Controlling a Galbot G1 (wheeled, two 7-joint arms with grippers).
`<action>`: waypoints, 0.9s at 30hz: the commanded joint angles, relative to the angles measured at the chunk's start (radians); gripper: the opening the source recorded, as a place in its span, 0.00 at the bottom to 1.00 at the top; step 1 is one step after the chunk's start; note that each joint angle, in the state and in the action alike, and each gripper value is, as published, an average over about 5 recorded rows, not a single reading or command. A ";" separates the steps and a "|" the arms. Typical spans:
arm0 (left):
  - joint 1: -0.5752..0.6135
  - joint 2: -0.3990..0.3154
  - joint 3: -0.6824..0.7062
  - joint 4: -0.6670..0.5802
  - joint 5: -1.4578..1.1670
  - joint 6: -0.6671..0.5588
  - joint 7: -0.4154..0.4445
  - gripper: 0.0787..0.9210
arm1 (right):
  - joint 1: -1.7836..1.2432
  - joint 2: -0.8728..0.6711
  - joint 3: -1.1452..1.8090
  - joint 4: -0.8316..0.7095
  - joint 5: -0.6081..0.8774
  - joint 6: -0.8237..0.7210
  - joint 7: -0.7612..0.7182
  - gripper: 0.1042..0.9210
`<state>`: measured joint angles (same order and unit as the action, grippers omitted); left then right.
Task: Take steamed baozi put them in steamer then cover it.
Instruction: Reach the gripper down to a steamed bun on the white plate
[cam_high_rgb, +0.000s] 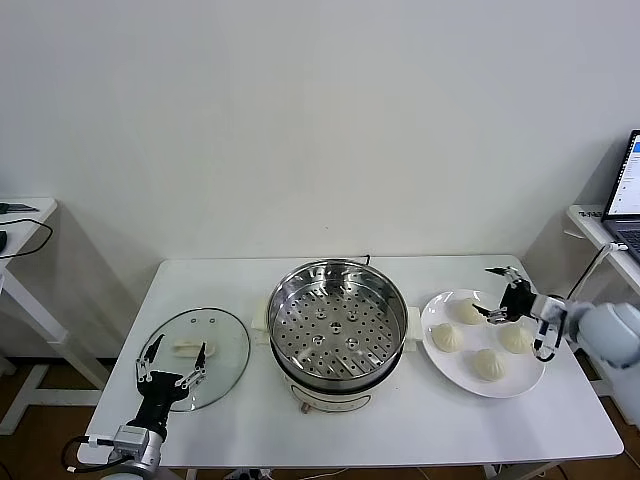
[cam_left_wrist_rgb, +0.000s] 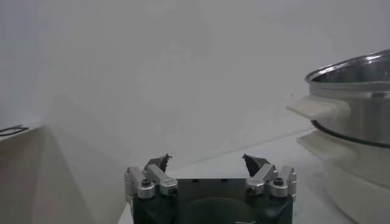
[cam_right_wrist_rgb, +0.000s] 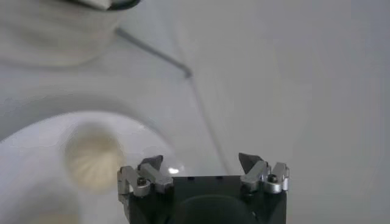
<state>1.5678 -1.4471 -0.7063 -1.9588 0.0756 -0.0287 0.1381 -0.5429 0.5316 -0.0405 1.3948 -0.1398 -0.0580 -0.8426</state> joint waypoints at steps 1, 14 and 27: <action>-0.002 -0.003 0.001 0.012 0.002 0.001 0.000 0.88 | 0.543 -0.004 -0.552 -0.214 -0.085 -0.034 -0.319 0.88; -0.003 -0.005 -0.016 0.025 0.001 -0.004 0.003 0.88 | 0.564 0.217 -0.583 -0.456 -0.184 -0.017 -0.300 0.88; 0.006 -0.008 -0.018 0.024 0.001 -0.011 0.004 0.88 | 0.503 0.358 -0.494 -0.614 -0.290 0.005 -0.270 0.88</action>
<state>1.5713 -1.4543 -0.7233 -1.9368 0.0768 -0.0360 0.1412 -0.0633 0.7993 -0.5311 0.9008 -0.3667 -0.0562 -1.0970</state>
